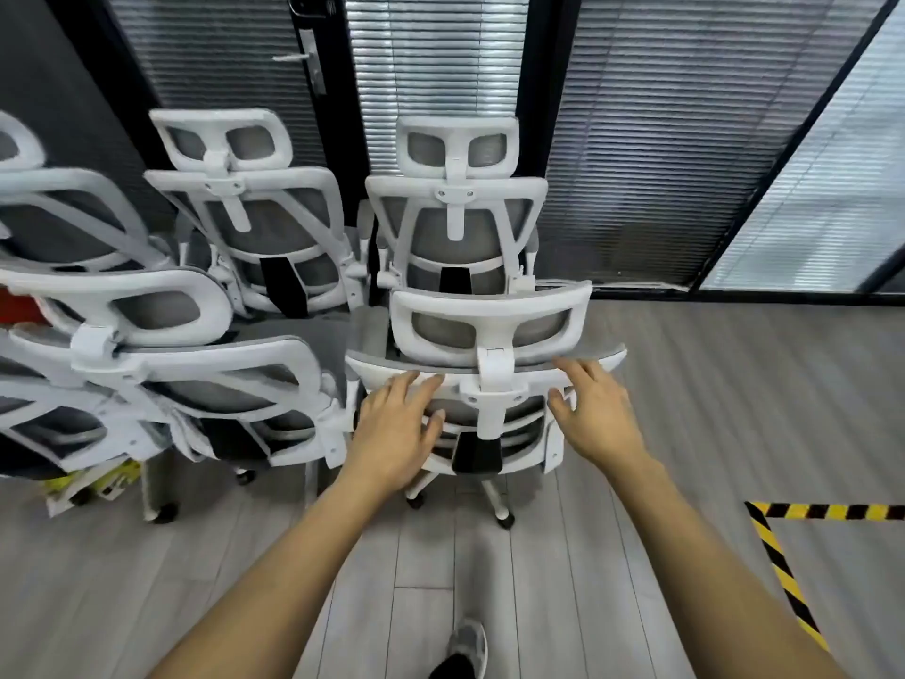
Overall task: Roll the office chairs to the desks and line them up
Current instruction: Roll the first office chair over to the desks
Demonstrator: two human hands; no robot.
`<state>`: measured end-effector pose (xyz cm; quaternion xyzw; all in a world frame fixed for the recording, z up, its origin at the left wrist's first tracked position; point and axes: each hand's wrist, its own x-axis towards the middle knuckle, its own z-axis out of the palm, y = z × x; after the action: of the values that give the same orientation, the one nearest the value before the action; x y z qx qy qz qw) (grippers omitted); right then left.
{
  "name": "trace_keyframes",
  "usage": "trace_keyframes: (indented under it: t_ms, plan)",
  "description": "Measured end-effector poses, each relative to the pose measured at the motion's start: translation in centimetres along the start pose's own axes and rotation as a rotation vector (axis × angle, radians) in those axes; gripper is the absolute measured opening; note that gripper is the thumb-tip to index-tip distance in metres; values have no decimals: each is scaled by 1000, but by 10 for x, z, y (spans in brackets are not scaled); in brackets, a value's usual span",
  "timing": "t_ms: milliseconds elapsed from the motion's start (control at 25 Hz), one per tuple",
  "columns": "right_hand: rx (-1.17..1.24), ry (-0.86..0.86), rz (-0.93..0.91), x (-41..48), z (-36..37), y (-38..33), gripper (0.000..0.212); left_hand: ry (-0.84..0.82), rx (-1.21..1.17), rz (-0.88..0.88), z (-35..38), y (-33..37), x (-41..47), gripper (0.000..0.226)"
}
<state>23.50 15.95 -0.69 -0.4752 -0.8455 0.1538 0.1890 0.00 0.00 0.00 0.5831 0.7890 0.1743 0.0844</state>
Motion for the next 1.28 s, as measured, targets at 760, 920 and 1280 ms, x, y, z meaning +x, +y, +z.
trace_keyframes:
  t_ms: [760,920,1280]
  plan:
    - [-173,22,155,-63,47,-13,59,55,79,149,50,-80,30,34]
    - [-199,116,295,-127,44,-24,56,5,57,304,48,-74,20,36]
    - [-240,362,571,-277,9,-7,42,-144,-34,646,89,22,-20,37]
